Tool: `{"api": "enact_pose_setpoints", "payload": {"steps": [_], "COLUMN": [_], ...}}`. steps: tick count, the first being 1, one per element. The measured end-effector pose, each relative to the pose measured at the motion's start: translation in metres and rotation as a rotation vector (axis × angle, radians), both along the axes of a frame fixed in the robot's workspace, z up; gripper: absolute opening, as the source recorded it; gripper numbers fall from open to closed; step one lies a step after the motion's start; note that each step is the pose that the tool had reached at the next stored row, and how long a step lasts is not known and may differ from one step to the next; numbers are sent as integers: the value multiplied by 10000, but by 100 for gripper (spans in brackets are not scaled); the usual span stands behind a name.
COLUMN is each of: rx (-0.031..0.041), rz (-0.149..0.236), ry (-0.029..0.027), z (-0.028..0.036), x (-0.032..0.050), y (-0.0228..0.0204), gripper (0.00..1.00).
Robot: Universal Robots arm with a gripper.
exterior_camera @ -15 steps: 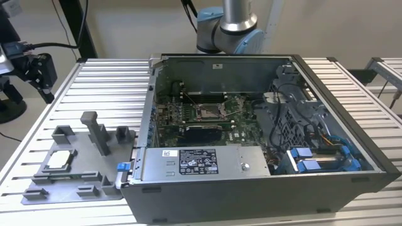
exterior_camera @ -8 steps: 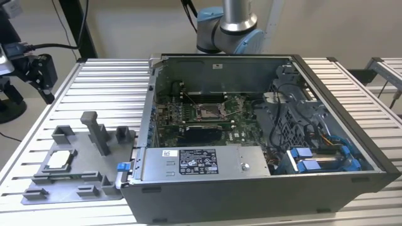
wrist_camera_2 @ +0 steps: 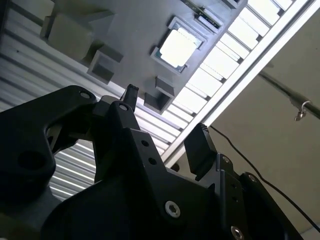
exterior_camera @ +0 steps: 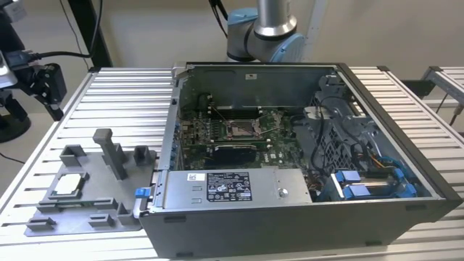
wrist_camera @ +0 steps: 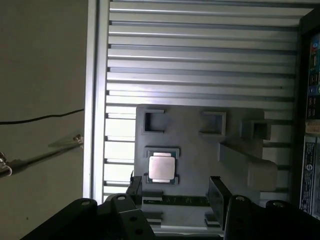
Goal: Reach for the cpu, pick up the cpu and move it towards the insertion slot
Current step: 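Pick up the cpu and move it towards the insertion slot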
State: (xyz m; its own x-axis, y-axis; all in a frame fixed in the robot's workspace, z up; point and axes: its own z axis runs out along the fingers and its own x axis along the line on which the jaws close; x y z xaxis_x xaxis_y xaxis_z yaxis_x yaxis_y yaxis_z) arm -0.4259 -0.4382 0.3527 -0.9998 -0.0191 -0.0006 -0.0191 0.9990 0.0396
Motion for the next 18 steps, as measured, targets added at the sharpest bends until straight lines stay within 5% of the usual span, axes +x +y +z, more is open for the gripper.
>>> {"api": "enact_pose_setpoints", "payload": {"steps": [18], "rx": [0], "rz": [0], "ry": [1], "z": [-80], "x": [0], "y": [0], "gripper": [100]}}
